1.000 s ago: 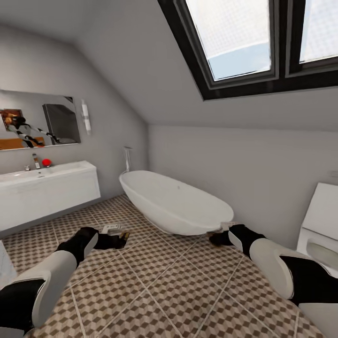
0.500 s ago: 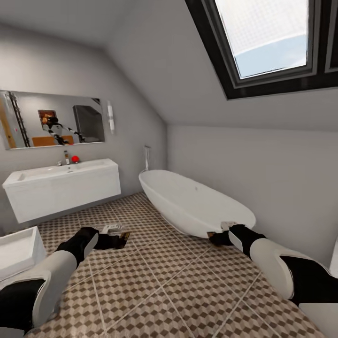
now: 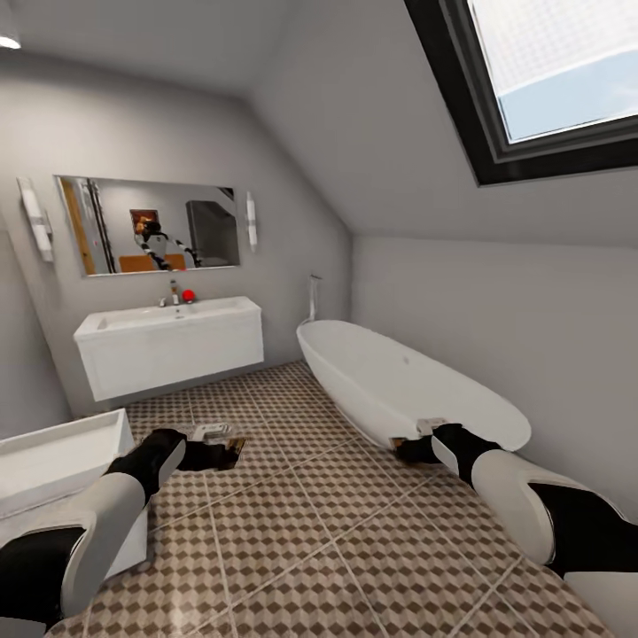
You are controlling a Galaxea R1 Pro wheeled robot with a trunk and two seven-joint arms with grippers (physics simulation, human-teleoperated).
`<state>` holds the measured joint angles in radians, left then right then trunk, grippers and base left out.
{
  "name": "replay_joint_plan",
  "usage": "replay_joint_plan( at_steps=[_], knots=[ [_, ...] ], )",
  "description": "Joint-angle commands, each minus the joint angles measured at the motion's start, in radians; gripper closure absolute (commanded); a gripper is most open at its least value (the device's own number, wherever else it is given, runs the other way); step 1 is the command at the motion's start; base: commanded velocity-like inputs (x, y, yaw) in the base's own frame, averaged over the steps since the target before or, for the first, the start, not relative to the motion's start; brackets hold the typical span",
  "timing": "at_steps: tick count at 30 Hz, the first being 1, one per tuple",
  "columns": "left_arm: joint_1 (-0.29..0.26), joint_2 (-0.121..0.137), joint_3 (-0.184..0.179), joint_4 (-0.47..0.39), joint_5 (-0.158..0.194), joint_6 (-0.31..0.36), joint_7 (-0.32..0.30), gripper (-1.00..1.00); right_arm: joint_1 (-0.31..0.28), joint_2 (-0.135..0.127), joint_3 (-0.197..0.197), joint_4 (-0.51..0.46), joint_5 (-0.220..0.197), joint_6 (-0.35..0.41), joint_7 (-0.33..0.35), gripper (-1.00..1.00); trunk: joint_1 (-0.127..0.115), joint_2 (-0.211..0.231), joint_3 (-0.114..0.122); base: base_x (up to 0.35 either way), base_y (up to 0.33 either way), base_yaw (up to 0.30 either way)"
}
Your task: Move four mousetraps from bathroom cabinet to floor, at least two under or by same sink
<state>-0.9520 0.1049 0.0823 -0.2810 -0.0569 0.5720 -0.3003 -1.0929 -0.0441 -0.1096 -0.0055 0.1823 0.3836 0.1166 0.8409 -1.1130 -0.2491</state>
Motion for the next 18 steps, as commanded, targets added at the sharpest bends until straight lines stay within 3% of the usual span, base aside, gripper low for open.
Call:
replay_joint_plan(
  at_steps=[1, 11, 18],
  knots=[
    [-0.001, -0.001, 0.008, -0.001, -0.007, 0.005, -0.004, 1.00, -0.001, 0.000, -0.009, -0.001, 0.006, 0.004, 0.005, 1.00, 0.000, -0.001, -0.001, 0.000, 0.000, 0.279],
    [-0.001, -0.002, 0.008, -0.001, -0.007, 0.004, -0.003, 1.00, -0.001, 0.000, -0.009, -0.001, 0.006, 0.005, 0.004, 1.00, 0.000, -0.001, -0.001, 0.000, 0.000, 0.277],
    [-0.001, -0.002, 0.008, -0.001, -0.007, 0.005, -0.002, 1.00, -0.001, 0.000, -0.009, -0.001, 0.006, 0.004, 0.003, 1.00, 0.000, -0.001, -0.001, 0.141, 0.000, 0.075]
  ],
)
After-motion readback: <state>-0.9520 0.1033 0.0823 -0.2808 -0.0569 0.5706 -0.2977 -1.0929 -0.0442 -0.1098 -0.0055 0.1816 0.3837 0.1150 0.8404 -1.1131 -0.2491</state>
